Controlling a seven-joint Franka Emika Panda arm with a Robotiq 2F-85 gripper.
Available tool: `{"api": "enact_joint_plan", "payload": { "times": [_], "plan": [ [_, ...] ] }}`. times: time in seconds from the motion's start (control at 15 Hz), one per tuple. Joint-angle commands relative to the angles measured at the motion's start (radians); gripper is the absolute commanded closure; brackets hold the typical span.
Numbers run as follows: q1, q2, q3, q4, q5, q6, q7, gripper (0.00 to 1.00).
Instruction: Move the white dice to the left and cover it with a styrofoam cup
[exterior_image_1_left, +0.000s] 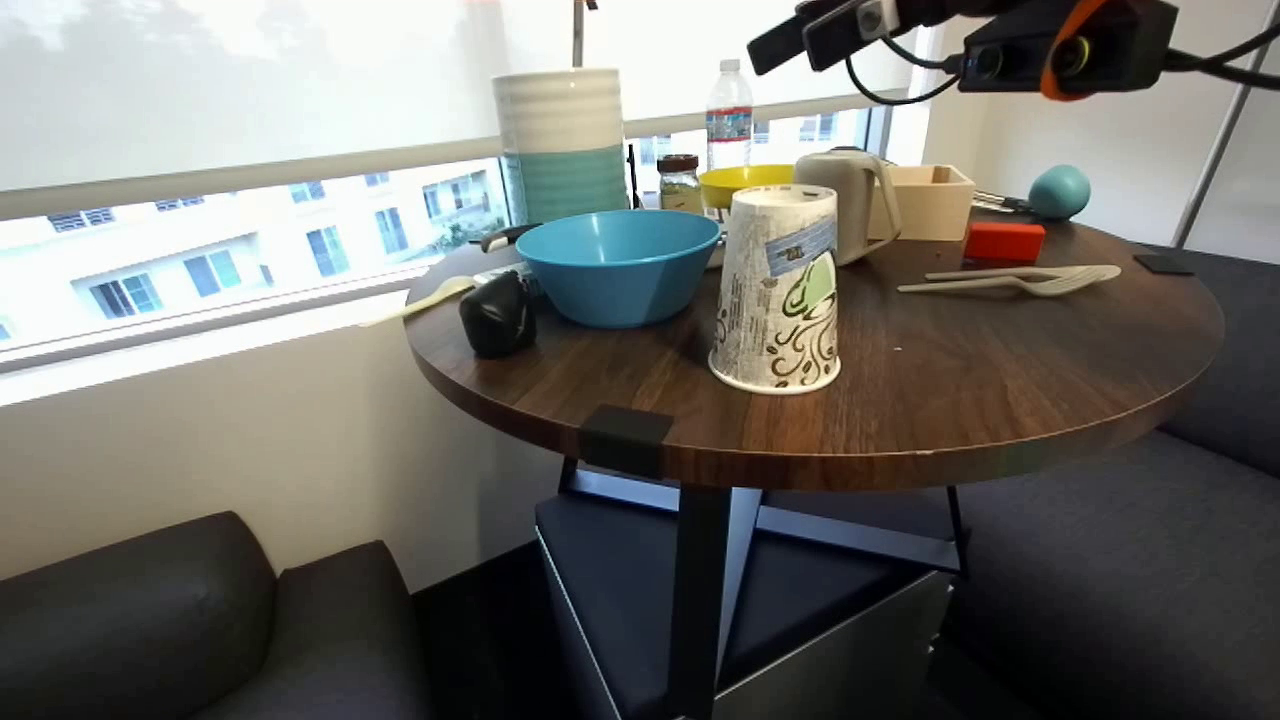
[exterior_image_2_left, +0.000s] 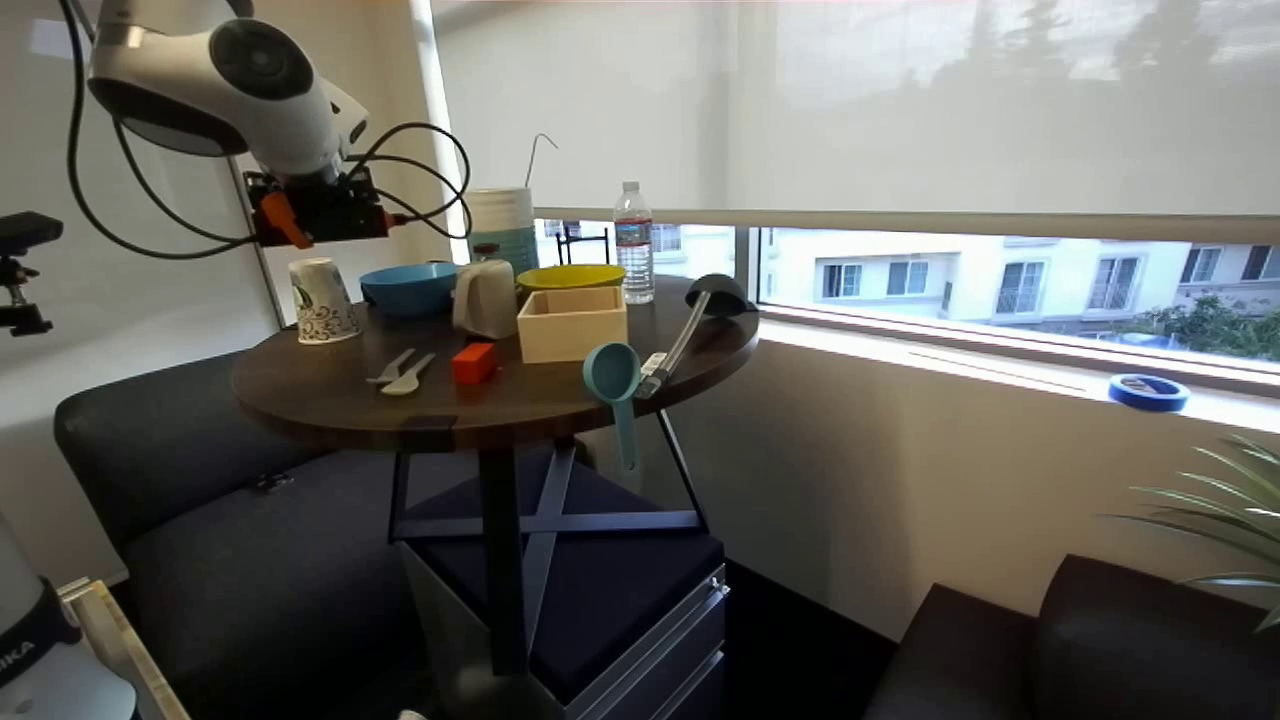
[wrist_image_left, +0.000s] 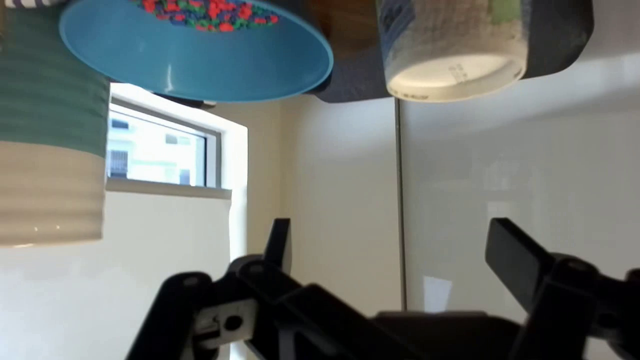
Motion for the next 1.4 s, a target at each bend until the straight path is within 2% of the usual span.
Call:
{"api": "enact_joint_plan", "payload": {
  "times": [0.0, 0.07, 0.27, 0.33, 0.4, 0.67, 1.07, 1.13, 1.33],
  "plan": [
    [-0.013, -0.025, 0.031, 0.012, -0.193, 0.044, 0.268, 0.00],
    [-0.061, -0.044, 0.070, 0.018, -0.236, 0.003, 0.343, 0.00],
    [-0.096, -0.093, 0.094, 0.037, -0.389, -0.062, 0.556, 0.00],
    [-0.087, -0.112, 0.083, 0.050, -0.436, -0.096, 0.626, 0.00],
    [-0.026, -0.116, 0.029, 0.058, -0.502, -0.094, 0.690, 0.00],
    [0.027, -0.153, -0.029, 0.088, -0.657, -0.170, 0.855, 0.00],
    [0.104, -0.182, -0.098, 0.108, -0.794, -0.227, 0.980, 0.00],
    [0.128, -0.164, -0.115, 0.093, -0.772, -0.176, 0.946, 0.00],
    [0.140, -0.169, -0.124, 0.094, -0.789, -0.184, 0.966, 0.00]
  ]
}}
